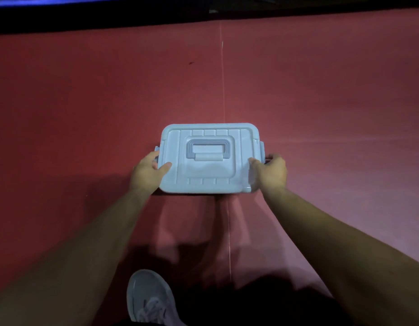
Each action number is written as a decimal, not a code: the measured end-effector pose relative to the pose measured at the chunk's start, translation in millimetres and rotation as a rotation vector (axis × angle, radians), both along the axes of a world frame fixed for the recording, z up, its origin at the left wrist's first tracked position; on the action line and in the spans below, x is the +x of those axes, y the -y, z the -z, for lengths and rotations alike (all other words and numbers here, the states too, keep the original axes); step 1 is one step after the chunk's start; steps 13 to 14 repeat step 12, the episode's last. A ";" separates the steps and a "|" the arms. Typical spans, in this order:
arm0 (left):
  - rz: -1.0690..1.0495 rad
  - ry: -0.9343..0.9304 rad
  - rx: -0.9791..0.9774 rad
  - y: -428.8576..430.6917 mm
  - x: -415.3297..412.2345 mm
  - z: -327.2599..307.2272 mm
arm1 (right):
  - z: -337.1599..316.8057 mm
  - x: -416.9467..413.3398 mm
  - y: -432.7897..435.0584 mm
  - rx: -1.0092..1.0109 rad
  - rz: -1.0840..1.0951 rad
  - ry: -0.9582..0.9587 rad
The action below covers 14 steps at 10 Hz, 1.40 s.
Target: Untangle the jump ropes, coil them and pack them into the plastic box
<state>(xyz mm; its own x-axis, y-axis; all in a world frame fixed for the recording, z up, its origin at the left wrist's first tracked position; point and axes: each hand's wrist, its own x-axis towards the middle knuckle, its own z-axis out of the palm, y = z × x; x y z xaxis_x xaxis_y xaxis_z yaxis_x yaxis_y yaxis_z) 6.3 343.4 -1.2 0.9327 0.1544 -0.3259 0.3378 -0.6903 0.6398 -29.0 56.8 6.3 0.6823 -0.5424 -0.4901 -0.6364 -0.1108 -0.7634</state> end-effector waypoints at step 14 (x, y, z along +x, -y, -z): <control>0.032 0.000 0.195 50.6 4.7 -31.9 | -11.2 3.6 45.9 -0.261 -0.423 -0.129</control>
